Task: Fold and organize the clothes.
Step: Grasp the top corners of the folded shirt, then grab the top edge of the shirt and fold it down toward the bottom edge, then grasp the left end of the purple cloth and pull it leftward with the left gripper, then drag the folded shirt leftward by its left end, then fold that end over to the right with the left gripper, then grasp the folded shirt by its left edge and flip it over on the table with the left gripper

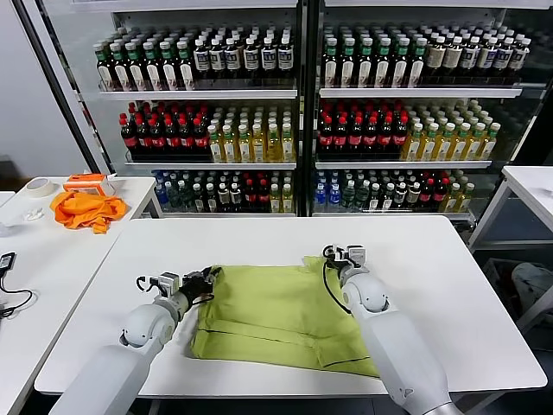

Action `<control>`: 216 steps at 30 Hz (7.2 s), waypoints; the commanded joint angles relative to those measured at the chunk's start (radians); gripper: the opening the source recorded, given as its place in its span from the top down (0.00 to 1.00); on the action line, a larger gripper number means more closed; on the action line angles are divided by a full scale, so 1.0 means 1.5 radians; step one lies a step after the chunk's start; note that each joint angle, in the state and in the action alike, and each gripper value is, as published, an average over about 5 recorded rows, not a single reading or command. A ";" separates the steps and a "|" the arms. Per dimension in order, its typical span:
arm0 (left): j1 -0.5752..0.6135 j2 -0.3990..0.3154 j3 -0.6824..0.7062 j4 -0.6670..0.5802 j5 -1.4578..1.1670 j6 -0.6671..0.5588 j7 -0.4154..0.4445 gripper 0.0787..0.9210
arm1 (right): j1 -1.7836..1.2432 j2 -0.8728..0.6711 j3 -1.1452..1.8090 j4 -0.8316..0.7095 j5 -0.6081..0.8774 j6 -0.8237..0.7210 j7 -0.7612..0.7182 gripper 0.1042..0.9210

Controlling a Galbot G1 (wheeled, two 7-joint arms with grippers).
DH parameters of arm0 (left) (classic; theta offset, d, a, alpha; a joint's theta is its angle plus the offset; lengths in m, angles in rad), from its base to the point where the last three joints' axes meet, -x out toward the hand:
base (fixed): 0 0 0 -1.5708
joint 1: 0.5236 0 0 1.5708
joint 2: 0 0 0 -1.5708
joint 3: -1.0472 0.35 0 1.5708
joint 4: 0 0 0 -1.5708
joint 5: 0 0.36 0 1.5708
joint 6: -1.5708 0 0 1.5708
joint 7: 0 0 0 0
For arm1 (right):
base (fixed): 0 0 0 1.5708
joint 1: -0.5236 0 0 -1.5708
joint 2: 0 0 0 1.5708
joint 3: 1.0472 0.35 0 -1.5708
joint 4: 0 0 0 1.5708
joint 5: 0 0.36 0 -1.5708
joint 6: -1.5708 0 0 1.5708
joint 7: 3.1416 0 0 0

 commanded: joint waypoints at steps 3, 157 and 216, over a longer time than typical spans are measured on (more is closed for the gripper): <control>-0.016 0.012 0.009 -0.014 -0.026 -0.027 -0.005 0.98 | -0.022 -0.023 -0.003 0.077 0.026 0.023 0.017 0.98; 0.373 -0.087 -0.095 -0.549 0.134 0.152 -0.147 0.98 | -0.597 -0.113 0.314 0.645 -0.103 -0.025 -0.033 0.12; 0.387 -0.079 -0.206 -0.391 0.172 0.151 -0.243 0.13 | -0.597 -0.101 0.300 0.642 -0.139 -0.012 -0.043 0.12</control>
